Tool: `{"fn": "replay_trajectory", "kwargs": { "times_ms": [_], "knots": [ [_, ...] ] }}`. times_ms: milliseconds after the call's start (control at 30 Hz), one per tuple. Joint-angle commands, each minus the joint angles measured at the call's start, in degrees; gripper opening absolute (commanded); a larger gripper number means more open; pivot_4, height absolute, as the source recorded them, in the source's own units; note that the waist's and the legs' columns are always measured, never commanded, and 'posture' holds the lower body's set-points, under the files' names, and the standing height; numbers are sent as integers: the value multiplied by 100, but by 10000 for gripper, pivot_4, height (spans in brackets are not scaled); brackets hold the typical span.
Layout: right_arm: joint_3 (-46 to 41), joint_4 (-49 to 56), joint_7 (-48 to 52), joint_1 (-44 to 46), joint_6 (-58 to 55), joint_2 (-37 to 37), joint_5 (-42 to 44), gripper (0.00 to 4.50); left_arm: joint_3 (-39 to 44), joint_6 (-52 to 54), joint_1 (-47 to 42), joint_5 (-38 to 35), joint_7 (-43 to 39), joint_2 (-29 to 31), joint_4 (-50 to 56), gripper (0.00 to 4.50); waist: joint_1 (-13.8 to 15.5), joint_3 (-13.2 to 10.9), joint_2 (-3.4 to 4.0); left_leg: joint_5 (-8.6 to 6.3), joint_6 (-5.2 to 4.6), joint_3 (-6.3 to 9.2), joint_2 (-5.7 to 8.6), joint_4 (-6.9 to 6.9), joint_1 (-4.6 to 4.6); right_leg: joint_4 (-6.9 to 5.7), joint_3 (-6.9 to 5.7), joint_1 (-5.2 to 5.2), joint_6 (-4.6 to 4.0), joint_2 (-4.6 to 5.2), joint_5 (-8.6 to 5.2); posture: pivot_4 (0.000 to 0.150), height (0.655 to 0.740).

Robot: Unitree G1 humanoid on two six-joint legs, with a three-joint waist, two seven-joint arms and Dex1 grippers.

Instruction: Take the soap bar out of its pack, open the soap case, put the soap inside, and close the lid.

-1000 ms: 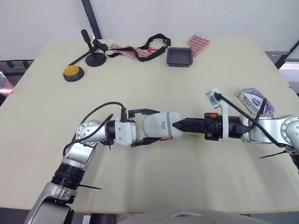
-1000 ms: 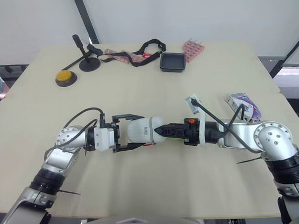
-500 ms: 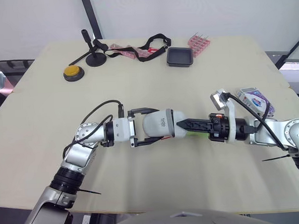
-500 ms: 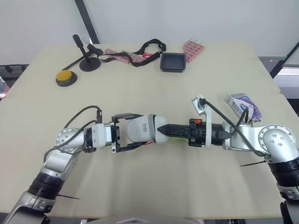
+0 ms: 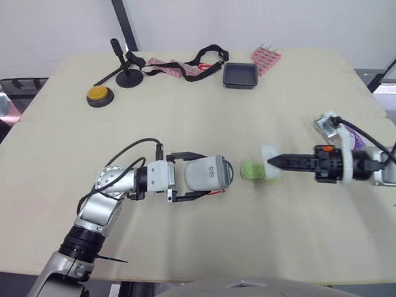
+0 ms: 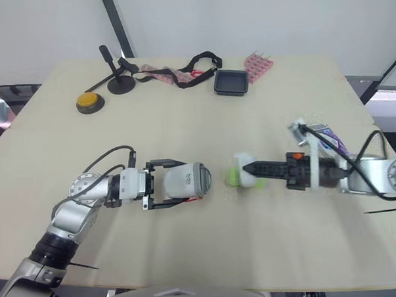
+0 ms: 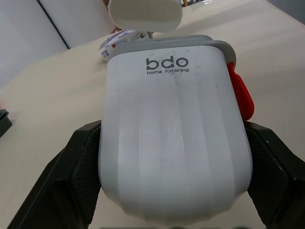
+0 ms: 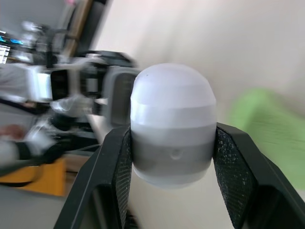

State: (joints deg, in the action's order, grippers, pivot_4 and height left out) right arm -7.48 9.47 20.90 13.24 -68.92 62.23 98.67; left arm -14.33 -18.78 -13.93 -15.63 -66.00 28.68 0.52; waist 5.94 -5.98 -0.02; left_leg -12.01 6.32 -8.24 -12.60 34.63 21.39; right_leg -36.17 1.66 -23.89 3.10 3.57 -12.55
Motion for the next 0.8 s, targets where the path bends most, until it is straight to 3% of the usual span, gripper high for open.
{"fn": "replay_trajectory", "kwargs": {
  "times_ms": [33, 200, 333, 500, 800],
  "knots": [
    [27, 147, 588, 254, 39, 638, -1466, 19926, 34, 19, -62, 19, 3, 15, 12, 34817, -1, 0, 1, 0, 0, -1, 0, 1, 1, 0, 1, -1, 0, 0, 0, 1500, 7400],
    [1475, 617, 1630, 485, 908, 1785, -4467, 19926, 11, 64, -99, 72, 10, -15, -7, 34817, 1, -3, -4, 0, 0, 1, -3, 1, -1, 1, 0, 2, 0, -3, 0, 1500, 7400],
    [2483, 567, 2337, 879, 1597, 1735, -6143, 19926, 9, 114, -98, 105, 48, -21, 28, 34817, -20, -6, -12, 0, -1, 0, -4, 3, 0, 1, -1, 2, 0, -2, 0, 1500, 7400],
    [3097, 113, 2967, 1273, 2332, 1355, -7523, 19926, 41, 149, -74, 165, 91, -8, 80, 34817, -99, -7, -12, -1, -4, -3, -4, 5, 1, -11, 15, -6, -2, 0, -1, 1500, 7400],
    [3261, -298, 3801, 1466, 3087, 813, -8738, 19926, 61, 194, -25, 211, 189, 19, 180, 34817, -128, -6, -10, -16, -38, -5, -5, 12, 0, -24, 15, -8, -14, 0, -7, 1500, 7400]
  ]
}}
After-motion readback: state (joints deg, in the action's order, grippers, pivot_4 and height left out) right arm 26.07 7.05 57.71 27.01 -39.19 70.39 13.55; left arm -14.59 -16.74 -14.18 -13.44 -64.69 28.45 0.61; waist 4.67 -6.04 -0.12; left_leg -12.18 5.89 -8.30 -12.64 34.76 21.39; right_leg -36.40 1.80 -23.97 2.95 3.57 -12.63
